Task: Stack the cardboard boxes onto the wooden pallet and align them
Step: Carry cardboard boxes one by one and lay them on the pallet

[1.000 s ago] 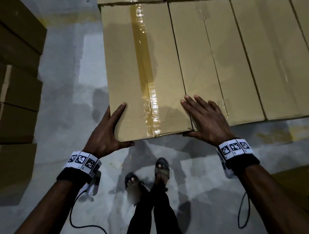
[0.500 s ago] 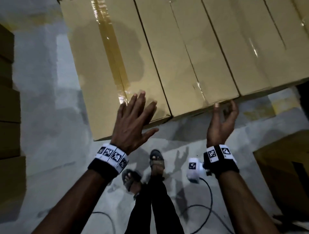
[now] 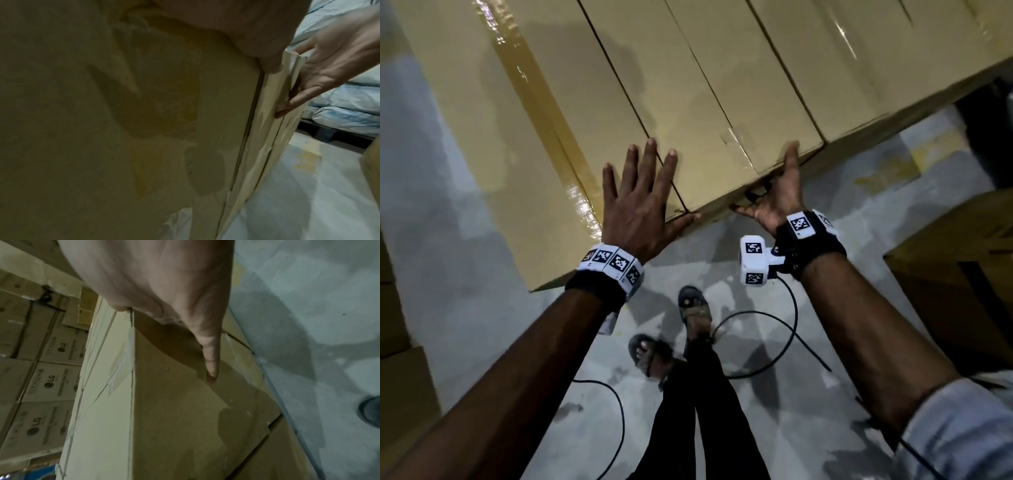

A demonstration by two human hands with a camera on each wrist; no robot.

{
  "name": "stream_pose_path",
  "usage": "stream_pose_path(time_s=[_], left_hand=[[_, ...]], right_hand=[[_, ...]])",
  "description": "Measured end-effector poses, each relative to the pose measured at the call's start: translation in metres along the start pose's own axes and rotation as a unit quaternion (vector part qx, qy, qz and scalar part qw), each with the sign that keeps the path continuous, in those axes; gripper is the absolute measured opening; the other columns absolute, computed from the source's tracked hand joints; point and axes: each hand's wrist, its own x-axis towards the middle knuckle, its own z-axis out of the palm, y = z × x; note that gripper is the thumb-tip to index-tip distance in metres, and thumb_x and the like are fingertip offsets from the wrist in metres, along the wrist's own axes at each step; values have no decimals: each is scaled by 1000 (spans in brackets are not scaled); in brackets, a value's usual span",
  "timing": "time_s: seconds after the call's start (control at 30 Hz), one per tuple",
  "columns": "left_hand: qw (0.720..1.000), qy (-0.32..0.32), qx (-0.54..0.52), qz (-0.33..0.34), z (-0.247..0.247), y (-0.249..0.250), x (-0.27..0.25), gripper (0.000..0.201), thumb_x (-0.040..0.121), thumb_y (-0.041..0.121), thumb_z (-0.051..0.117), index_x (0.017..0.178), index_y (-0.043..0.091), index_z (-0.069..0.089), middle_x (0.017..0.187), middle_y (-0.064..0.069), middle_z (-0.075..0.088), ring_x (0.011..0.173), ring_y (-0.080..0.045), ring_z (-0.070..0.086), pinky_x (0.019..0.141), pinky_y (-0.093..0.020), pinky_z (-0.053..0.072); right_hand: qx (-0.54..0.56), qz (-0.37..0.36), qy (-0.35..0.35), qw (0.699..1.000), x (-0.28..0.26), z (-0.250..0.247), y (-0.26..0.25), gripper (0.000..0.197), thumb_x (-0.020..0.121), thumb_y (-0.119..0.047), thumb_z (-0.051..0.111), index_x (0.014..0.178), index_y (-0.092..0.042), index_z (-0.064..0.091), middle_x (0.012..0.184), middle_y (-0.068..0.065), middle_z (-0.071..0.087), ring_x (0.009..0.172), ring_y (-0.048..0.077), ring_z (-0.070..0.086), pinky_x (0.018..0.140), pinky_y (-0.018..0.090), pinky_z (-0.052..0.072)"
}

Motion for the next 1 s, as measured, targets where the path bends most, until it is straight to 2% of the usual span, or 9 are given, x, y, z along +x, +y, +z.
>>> stream_pose_path(time_s=[0.07, 0.1, 0.2, 0.33, 0.4, 0.57, 0.73, 0.87, 1.0], left_hand=[[1000, 2, 2, -6, 1, 0, 1, 103, 92, 86, 32, 166, 19, 7, 174, -9, 1, 160, -35, 4, 123, -66, 10], [1000, 3, 3, -8, 2, 0, 1, 105, 92, 86, 33, 166, 17, 7, 174, -8, 1, 160, -34, 4, 123, -65, 10], [1000, 6, 14, -10, 4, -1, 2, 107, 92, 86, 34, 166, 14, 6, 174, -8, 1, 160, -34, 4, 123, -65, 11], [1000, 6, 19, -10, 4, -1, 2, 107, 91, 86, 36, 166, 15, 6, 174, -6, 1, 160, -33, 5, 123, -65, 12], [1000, 9, 21, -9, 5, -1, 1, 106, 92, 85, 37, 166, 16, 6, 174, -5, 1, 160, -33, 4, 124, -64, 12], [1000, 10, 22, -16, 5, 0, 2, 107, 91, 85, 36, 166, 16, 3, 174, -5, 1, 160, -32, 4, 124, -64, 12], [999, 9, 30, -20, 3, 1, 2, 107, 90, 86, 34, 166, 17, 4, 174, -4, 2, 160, -33, 6, 123, -64, 14], [999, 9, 30, -23, 2, 2, 2, 108, 90, 90, 29, 166, 18, 5, 174, -4, 3, 159, -33, 7, 123, -63, 14], [999, 10, 23, -26, 3, 4, 2, 109, 89, 91, 27, 166, 17, 6, 174, -4, 5, 159, -33, 8, 123, -63, 14]], right_hand=[[-26, 1, -7, 1000, 5, -2, 0, 114, 57, -94, 61, 155, -39, 40, 158, 9, 43, 139, 41, 44, 90, 76, 45], [-29, 0, -13, 999, 5, -2, 0, 110, 59, -92, 62, 154, -39, 43, 156, 10, 46, 138, 41, 46, 93, 76, 43], [-30, -8, -21, 999, -1, 1, -4, 83, 83, -80, 56, 150, -31, 49, 146, 10, 57, 131, 39, 53, 103, 72, 42], [-42, -7, -27, 999, -4, 2, -3, 84, 80, -77, 61, 151, -34, 48, 151, 8, 52, 131, 40, 52, 98, 70, 46], [-41, -9, -29, 999, -5, 2, -3, 79, 84, -74, 61, 150, -34, 49, 150, 8, 53, 130, 40, 53, 97, 69, 48], [-41, -12, -33, 999, -7, 3, -6, 74, 89, -71, 57, 152, -36, 46, 155, 10, 48, 137, 42, 45, 104, 70, 43], [-44, -18, -32, 998, -11, 6, -8, 71, 90, -70, 57, 152, -39, 45, 158, 10, 42, 138, 43, 42, 102, 70, 44], [-42, -24, -32, 998, -16, 8, -10, 61, 97, -65, 51, 152, -41, 43, 162, 11, 37, 142, 43, 36, 107, 70, 39], [-51, -24, -37, 998, -19, 10, -10, 60, 97, -65, 50, 152, -41, 43, 162, 9, 37, 146, 41, 33, 109, 70, 37]])
